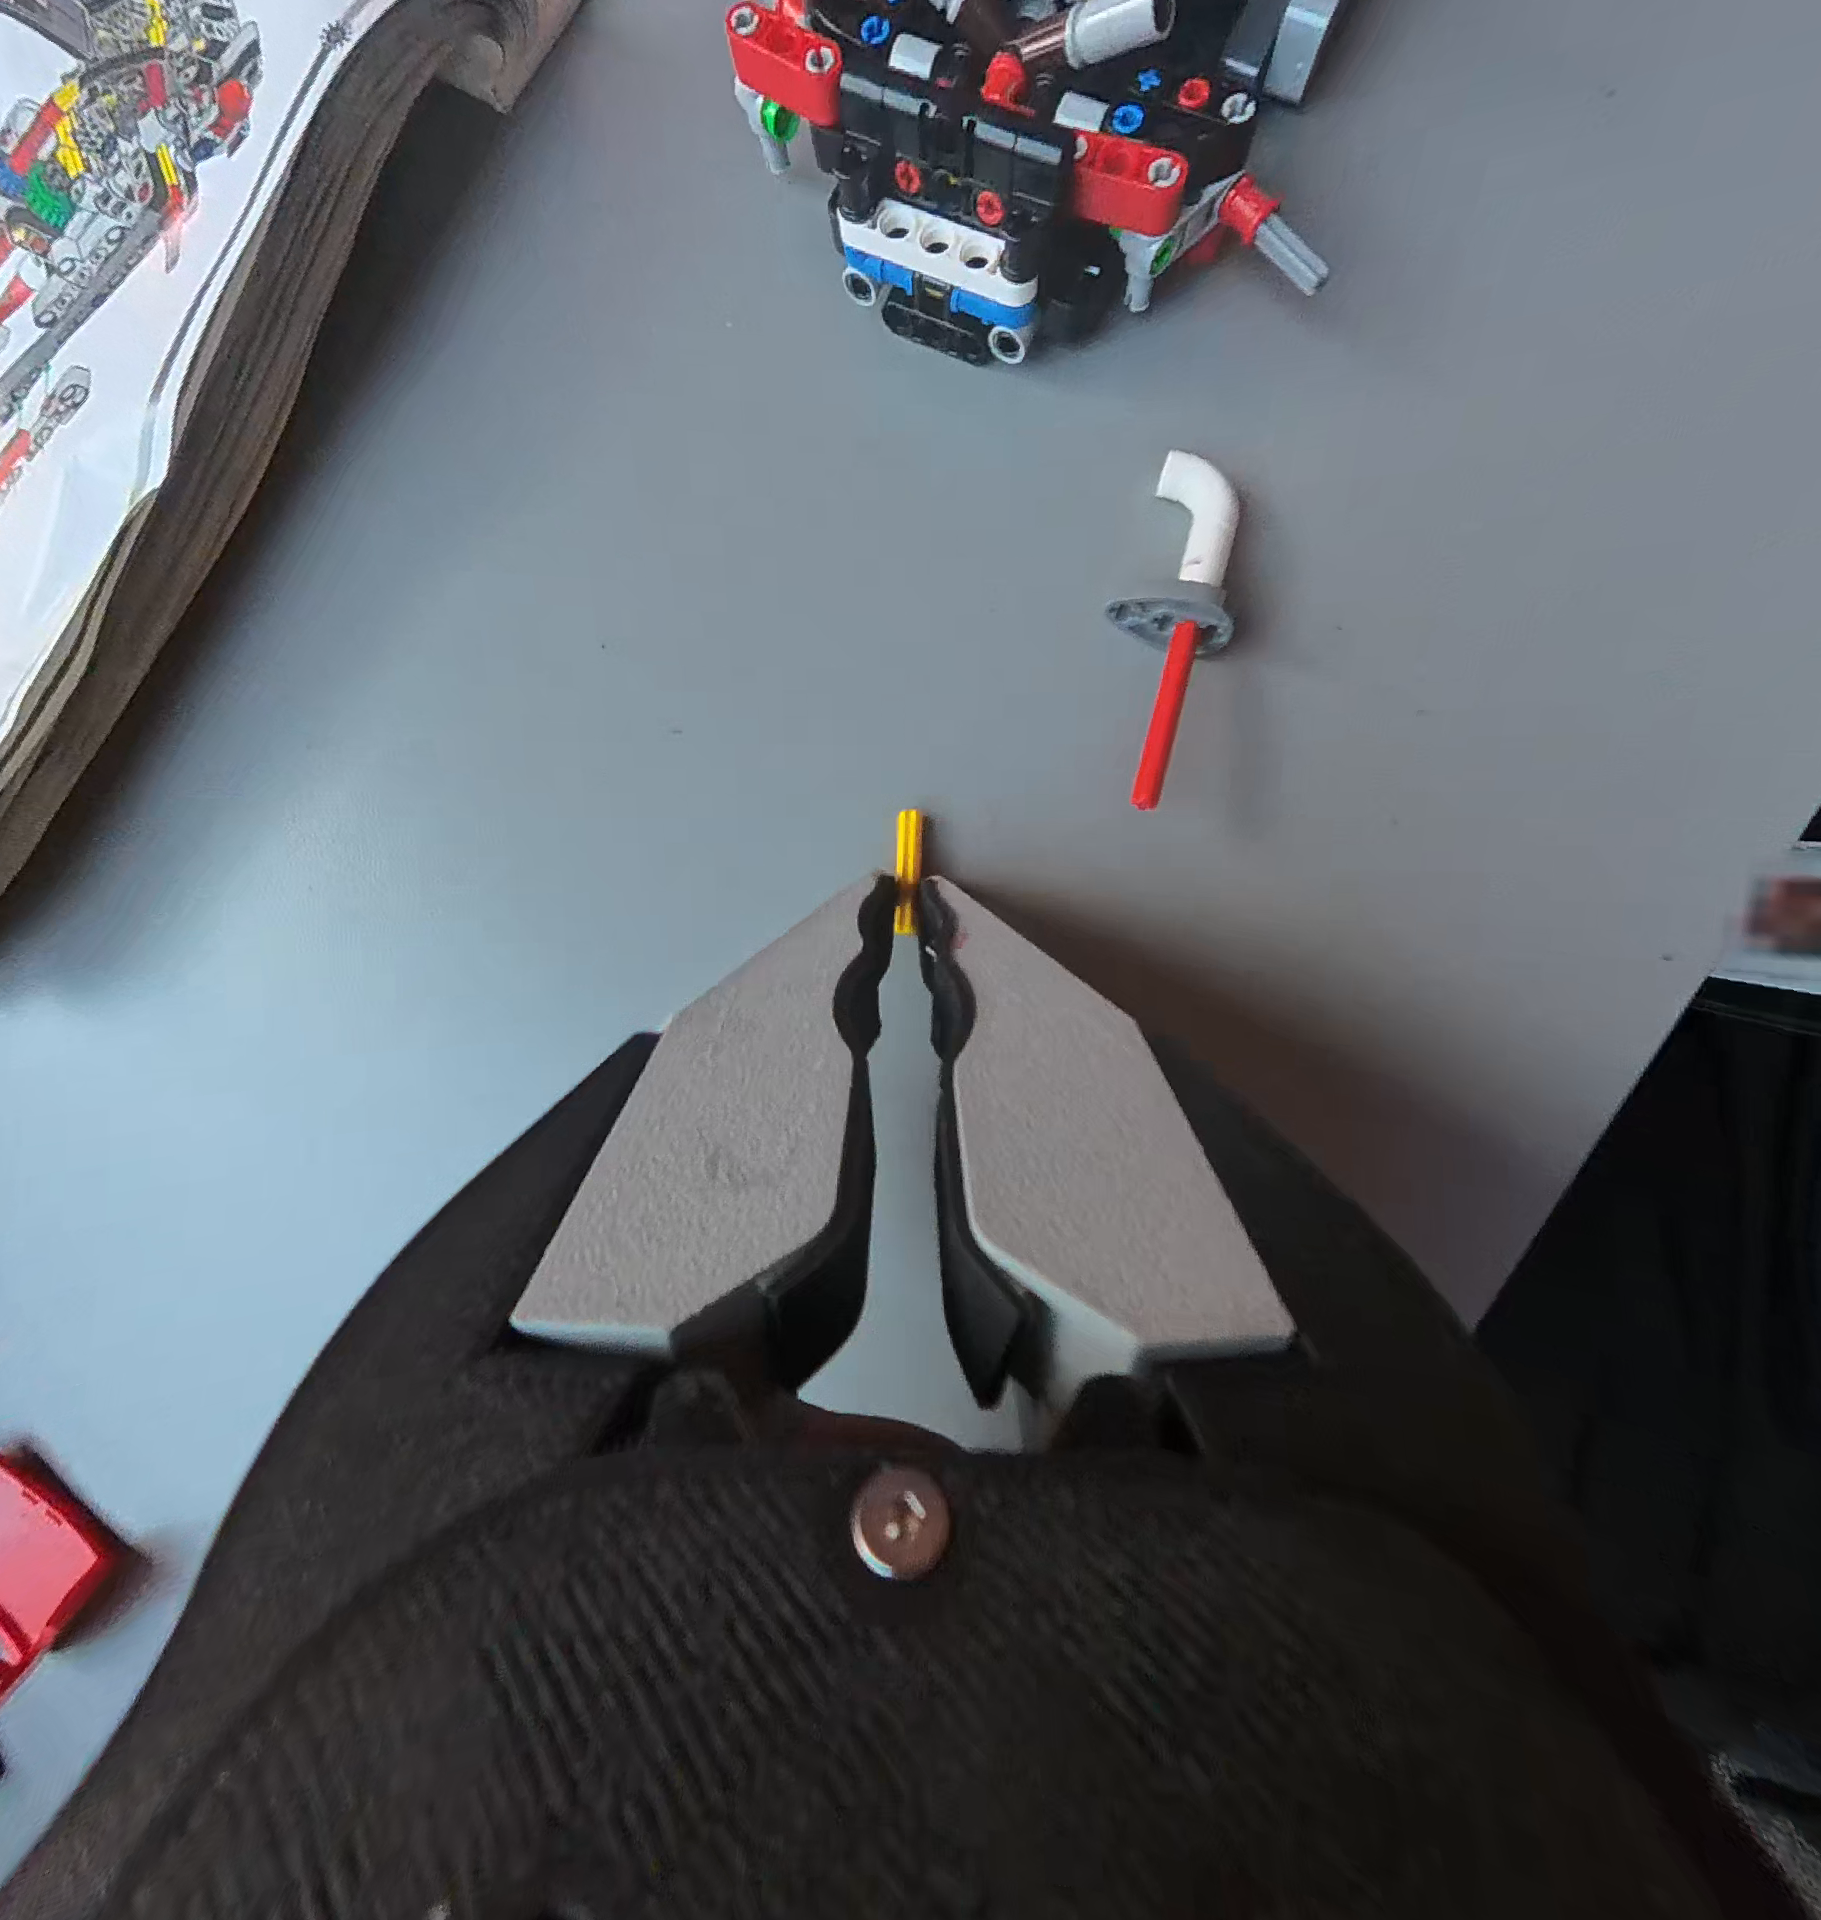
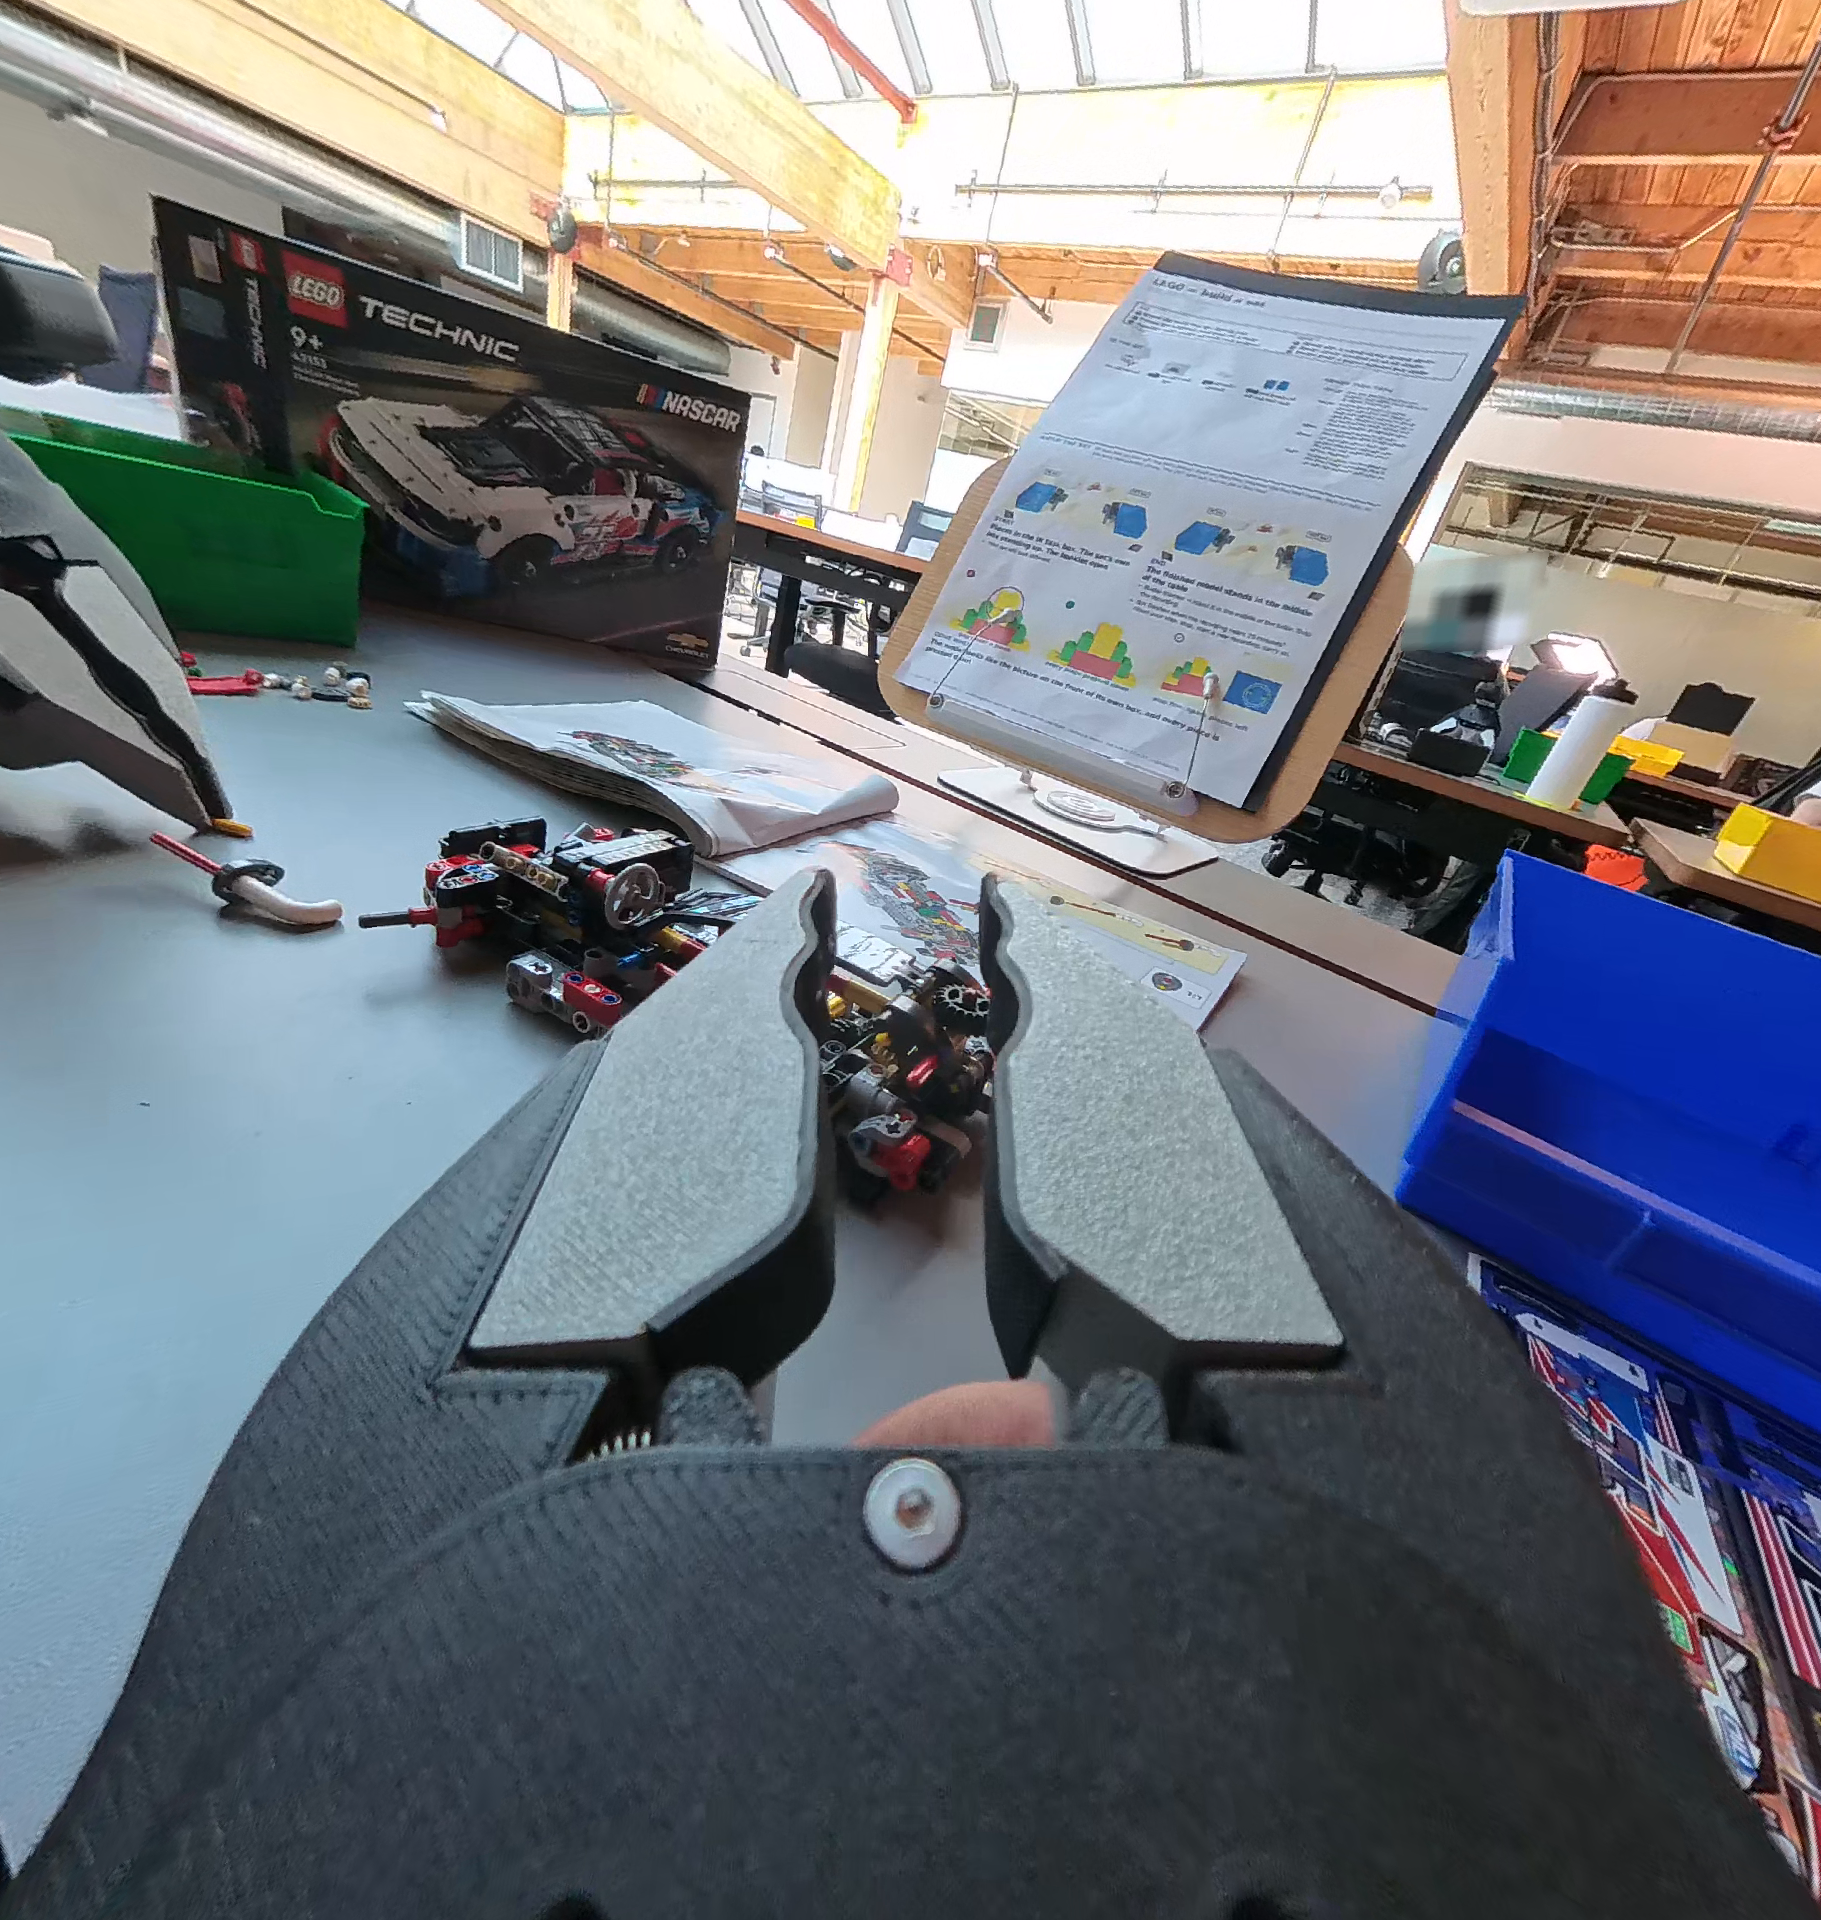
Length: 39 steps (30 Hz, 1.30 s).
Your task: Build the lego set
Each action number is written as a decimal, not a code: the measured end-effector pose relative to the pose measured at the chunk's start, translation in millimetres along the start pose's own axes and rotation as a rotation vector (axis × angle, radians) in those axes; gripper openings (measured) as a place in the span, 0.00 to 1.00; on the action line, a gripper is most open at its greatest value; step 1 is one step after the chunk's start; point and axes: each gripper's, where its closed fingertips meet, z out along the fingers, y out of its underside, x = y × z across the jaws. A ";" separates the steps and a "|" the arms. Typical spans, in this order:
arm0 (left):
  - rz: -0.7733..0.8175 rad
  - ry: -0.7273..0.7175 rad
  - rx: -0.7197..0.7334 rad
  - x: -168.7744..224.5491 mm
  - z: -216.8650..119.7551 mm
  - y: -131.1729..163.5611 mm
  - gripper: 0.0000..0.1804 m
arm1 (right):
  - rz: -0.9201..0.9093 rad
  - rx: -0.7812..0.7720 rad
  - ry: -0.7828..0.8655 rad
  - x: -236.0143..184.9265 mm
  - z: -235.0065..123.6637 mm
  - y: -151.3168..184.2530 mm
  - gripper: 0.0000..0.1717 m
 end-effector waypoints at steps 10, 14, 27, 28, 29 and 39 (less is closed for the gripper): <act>0.015 -0.021 -0.049 0.5 -9.0 6.1 0.14 | -0.012 -0.006 0.001 -1.7 0.1 0.3 0.13; 0.035 -0.014 -0.020 6.9 -16.9 -2.5 0.15 | -0.017 -0.006 0.001 -2.1 -0.1 0.1 0.13; 0.141 0.174 0.006 71.3 -1.5 -19.1 0.13 | -0.041 -0.013 0.000 -4.9 0.5 0.7 0.13; 0.142 0.205 0.022 78.0 -2.7 -21.6 0.13 | -0.040 -0.013 0.000 -4.7 0.4 0.7 0.13; 0.143 0.249 0.040 86.1 -4.7 -24.1 0.14 | -0.040 -0.013 0.001 -4.7 0.4 0.7 0.13; 0.069 -0.002 0.043 15.8 -23.2 -16.6 0.14 | -0.032 -0.010 0.002 -4.0 -0.2 0.6 0.13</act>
